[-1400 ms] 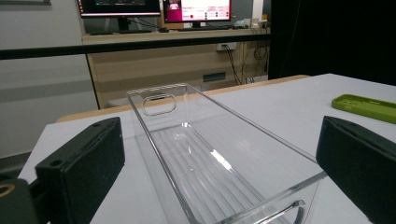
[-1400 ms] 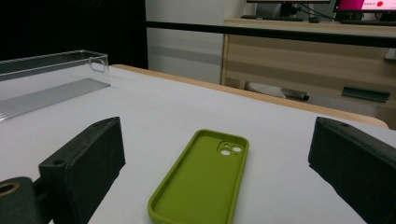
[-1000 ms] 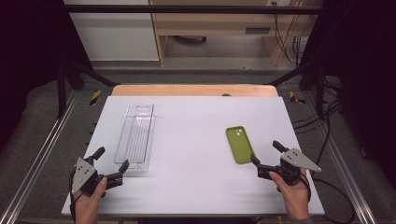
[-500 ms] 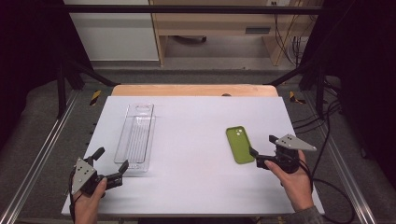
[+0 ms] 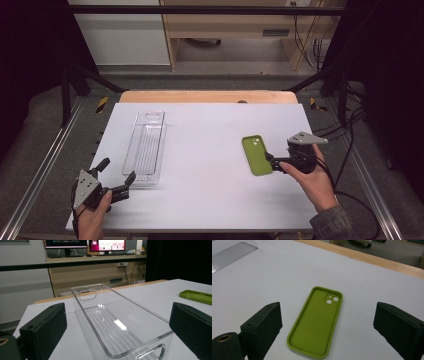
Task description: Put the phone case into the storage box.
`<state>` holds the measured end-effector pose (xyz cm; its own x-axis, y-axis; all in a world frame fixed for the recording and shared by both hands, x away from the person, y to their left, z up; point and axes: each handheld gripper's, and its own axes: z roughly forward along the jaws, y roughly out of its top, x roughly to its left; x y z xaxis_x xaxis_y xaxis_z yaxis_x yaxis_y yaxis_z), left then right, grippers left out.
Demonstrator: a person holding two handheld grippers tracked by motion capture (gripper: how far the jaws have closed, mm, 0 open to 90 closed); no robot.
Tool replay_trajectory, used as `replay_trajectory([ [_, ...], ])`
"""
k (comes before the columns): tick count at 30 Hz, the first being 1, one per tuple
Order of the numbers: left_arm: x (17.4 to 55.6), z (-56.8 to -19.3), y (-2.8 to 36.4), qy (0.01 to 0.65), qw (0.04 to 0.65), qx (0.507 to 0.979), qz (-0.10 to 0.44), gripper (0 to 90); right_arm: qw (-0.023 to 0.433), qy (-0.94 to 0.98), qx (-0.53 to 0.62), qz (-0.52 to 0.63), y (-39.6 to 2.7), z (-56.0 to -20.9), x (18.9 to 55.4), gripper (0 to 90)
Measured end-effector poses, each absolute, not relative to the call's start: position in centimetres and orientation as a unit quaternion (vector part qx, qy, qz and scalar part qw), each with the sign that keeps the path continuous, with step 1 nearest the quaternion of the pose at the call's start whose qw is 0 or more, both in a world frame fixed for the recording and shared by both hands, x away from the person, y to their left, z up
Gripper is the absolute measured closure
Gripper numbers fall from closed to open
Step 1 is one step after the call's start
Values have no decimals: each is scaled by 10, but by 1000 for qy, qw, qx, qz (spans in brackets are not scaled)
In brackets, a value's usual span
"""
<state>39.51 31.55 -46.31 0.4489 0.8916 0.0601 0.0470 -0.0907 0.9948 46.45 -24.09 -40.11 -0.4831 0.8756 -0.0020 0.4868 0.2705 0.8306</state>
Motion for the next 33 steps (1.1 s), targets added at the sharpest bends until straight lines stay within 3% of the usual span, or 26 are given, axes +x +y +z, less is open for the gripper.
replay_trajectory([
  [33, 395, -463, 315, 368, 565, 637, 372, 13, 157, 814, 473, 298, -220, -426, 501, 98],
])
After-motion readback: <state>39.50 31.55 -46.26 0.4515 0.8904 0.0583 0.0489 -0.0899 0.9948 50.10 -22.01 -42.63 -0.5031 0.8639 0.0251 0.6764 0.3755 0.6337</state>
